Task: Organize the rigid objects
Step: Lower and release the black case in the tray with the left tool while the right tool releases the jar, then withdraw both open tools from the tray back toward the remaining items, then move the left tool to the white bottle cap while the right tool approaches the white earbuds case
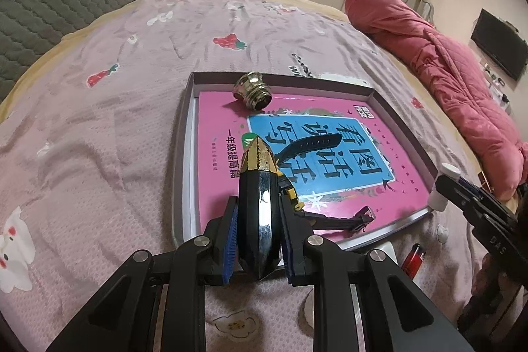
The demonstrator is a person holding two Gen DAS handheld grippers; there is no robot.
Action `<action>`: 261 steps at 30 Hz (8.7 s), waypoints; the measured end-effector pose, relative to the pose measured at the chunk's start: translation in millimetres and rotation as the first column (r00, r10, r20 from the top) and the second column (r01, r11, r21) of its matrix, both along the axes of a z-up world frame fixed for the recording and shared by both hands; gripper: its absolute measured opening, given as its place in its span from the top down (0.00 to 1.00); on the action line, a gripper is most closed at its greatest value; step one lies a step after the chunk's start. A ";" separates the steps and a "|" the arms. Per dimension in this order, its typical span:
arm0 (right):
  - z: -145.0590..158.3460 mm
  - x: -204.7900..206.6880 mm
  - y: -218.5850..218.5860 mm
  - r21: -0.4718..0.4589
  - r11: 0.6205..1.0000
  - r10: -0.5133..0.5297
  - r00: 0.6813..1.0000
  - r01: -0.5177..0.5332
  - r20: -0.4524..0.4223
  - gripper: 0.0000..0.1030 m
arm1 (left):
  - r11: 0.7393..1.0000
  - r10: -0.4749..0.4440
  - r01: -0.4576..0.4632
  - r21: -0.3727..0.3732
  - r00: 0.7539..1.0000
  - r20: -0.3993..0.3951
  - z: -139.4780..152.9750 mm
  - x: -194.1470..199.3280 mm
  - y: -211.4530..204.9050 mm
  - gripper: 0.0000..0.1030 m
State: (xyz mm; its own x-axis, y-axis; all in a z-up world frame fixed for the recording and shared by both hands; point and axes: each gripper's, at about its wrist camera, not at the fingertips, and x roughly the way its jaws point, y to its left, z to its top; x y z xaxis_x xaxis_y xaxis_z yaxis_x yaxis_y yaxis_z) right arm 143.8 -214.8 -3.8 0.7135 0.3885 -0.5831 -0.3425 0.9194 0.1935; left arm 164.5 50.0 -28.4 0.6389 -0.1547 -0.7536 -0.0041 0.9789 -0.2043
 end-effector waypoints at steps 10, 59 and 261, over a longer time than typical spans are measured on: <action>-10.6 5.1 4.4 -0.101 0.994 -0.040 0.999 0.038 -0.010 0.73 | 1.000 0.022 -0.021 0.015 1.000 -0.016 -3.4 5.9 2.1 0.78; -24.3 18.6 1.2 -0.171 0.982 -0.090 0.995 0.083 -0.031 0.73 | 0.997 0.053 -0.048 0.059 0.995 -0.083 -18.1 9.3 6.2 0.78; -27.2 -58.6 63.1 -0.245 0.941 0.218 0.972 -0.232 -0.086 0.52 | 0.972 -0.184 0.206 0.109 0.966 -0.184 -40.3 -47.5 -71.1 0.48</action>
